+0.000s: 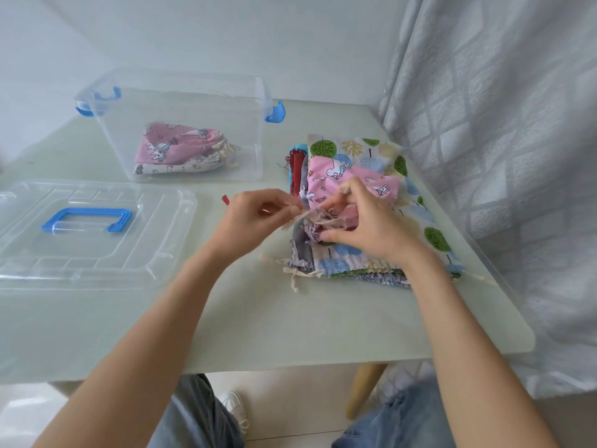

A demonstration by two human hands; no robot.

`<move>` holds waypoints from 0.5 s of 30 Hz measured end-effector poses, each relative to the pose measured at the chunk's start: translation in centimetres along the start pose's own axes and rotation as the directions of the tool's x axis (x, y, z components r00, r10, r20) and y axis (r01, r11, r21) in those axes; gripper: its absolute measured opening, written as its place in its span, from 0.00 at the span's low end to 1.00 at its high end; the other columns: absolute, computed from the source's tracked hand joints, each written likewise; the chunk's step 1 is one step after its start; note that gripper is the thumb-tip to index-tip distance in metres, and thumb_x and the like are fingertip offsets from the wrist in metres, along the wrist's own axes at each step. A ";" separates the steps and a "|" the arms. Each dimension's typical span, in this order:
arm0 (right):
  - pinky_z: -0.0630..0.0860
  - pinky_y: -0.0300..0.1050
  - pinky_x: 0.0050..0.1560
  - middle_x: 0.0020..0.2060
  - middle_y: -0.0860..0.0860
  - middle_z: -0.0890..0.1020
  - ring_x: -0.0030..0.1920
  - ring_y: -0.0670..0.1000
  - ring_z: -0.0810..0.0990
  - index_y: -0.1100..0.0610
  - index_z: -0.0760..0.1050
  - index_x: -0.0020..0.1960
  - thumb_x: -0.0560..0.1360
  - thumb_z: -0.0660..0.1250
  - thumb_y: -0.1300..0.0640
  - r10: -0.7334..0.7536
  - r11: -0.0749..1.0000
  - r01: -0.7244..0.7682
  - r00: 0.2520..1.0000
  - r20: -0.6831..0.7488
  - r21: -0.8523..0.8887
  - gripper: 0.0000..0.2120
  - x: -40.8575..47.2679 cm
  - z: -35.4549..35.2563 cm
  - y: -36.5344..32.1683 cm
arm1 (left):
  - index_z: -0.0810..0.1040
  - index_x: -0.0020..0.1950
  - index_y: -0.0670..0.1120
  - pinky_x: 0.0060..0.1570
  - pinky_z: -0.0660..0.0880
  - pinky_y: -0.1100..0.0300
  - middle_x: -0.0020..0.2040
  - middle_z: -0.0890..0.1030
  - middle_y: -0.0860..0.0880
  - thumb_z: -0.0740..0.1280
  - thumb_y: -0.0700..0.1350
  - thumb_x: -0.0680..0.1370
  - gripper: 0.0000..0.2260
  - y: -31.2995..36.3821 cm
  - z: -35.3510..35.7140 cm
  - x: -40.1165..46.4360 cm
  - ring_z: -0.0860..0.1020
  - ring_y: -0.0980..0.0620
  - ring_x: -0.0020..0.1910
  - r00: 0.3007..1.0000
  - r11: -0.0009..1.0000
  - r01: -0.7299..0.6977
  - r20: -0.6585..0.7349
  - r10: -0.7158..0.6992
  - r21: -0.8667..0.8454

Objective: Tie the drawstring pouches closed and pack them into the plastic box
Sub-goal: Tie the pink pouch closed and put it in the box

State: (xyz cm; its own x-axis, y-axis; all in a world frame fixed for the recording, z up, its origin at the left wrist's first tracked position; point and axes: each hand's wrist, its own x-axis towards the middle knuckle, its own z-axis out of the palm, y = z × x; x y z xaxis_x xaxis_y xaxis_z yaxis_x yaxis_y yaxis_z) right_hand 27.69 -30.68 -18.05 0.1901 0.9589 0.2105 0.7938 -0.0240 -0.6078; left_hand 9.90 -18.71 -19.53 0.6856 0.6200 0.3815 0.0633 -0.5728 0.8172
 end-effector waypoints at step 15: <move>0.68 0.35 0.35 0.35 0.41 0.75 0.35 0.39 0.73 0.52 0.75 0.48 0.73 0.68 0.51 0.175 0.978 -0.202 0.921 -0.349 -0.043 0.07 -4.3 -3.4 2.6 | 0.72 0.68 0.53 0.64 0.67 0.54 0.67 0.71 0.47 0.66 0.46 0.77 0.19 0.5 4.0 11.6 0.72 0.47 0.63 0.977 0.879 -0.110 0.213 0.010 0.464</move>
State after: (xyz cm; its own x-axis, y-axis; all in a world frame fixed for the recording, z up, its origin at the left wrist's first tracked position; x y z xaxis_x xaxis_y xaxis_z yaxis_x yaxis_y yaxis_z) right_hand 30.91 -35.83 -17.91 0.5154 0.7801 0.3546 0.7632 -0.2298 -0.6039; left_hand 20.78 -13.91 -16.39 0.8252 0.4854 0.2887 0.3164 -0.8207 0.4757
